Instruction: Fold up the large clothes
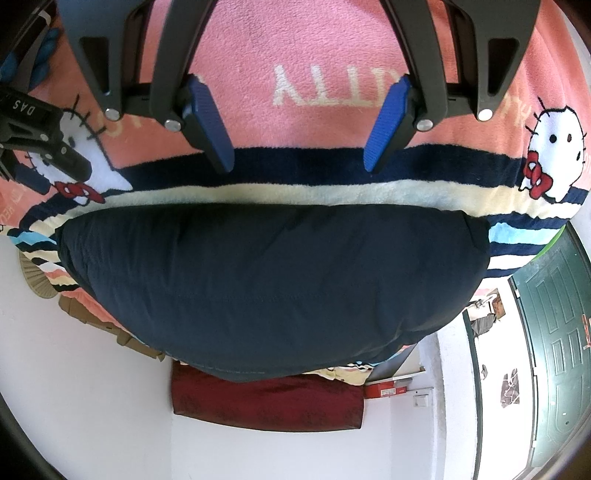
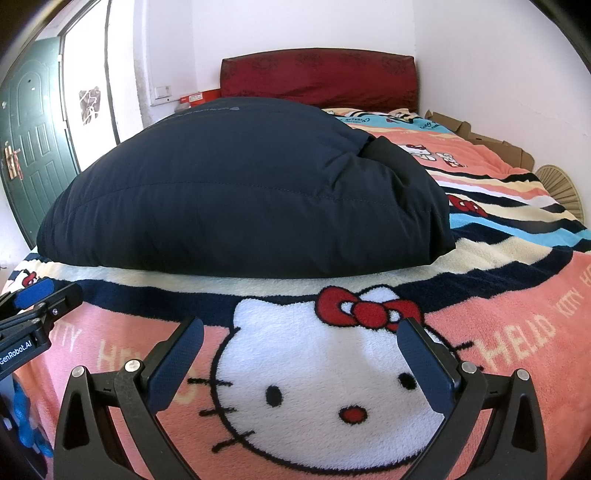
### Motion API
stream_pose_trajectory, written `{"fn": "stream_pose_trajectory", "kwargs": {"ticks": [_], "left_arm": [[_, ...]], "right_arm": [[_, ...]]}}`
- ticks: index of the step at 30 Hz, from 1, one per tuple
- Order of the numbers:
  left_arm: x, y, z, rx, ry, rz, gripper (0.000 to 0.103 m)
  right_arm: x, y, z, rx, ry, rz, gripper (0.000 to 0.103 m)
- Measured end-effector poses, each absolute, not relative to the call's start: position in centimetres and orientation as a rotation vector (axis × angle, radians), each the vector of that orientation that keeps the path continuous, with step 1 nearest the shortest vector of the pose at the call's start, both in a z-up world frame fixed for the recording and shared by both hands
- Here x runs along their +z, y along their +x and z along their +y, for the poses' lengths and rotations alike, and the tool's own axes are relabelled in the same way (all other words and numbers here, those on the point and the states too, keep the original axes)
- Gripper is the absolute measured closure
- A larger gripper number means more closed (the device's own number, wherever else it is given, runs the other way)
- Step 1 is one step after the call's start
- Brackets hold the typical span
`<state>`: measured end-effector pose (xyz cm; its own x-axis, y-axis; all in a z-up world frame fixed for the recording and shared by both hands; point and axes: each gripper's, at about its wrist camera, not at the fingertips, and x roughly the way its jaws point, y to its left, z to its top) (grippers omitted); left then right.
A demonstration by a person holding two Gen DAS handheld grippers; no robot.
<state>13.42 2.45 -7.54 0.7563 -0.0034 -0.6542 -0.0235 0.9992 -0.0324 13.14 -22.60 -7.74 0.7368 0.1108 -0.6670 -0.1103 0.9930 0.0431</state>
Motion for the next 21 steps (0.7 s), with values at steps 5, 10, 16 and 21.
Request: {"fn": "stream_pose_trajectory", "kwargs": {"ticks": [5,10,16,21], "left_arm": [[-7.64,13.47,2.47,0.009,-0.04,0.715,0.031],[-7.86,13.58,2.71,0.008,-0.042,0.719,0.031],[-7.82,13.44,2.87,0.011,-0.042,0.712,0.031],[-7.81,13.25,2.93,0.01,-0.042,0.714,0.031]], "right_arm": [[-7.77,13.14,-22.63,0.122,0.001,0.733,0.001],[-7.74,13.15,-22.62,0.122,0.001,0.732,0.001],[-7.73,13.17,-22.63,0.121,0.001,0.733,0.0],[-7.72,13.17,-22.64,0.122,0.001,0.733,0.0]]}}
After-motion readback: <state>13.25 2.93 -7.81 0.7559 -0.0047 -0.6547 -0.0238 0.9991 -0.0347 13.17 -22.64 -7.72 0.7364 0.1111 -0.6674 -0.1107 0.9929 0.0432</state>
